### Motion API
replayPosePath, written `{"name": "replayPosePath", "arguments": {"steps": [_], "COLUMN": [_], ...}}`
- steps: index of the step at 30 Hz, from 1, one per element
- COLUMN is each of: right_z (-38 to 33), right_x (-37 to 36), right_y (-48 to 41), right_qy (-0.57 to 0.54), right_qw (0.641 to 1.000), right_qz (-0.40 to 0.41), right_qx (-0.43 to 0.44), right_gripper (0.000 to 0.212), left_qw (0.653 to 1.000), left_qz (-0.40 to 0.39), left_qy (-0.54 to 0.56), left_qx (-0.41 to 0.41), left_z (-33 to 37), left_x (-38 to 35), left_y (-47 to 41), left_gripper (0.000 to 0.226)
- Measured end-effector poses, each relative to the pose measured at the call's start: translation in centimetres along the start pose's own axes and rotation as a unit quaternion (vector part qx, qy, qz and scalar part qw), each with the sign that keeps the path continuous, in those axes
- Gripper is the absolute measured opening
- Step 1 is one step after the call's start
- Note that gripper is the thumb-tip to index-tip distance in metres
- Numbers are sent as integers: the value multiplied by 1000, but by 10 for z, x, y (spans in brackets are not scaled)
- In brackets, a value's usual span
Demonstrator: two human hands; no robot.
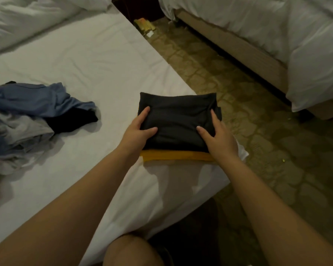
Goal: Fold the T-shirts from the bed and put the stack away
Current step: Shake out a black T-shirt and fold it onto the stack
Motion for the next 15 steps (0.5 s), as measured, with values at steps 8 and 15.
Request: {"name": "replayPosePath", "arguments": {"steps": [8,15], "right_z": [-48,-52], "right_x": [9,-52], "right_y": [8,-19], "right_qy": [219,257], "right_qw": [970,963], "right_qz": [78,-64], "right_qx": [68,43], "right_gripper": [60,58], "left_qw": [874,838], "left_qz": [140,66], "left_qy": [-459,-532], "left_qx": [-79,-101], "left_z": [27,-11], "left_x": [-5,-26], "left_y": [6,-27], "left_gripper": [64,51]}}
Point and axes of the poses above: each hand's wrist, its own y-axis away from the middle knuckle, its own x-axis out of the back of the hand, z = x × y, the point moved 3 cm from there along -y, towards the middle knuckle, and after that the axes turned 5 degrees about x, right-handed, at the moved point
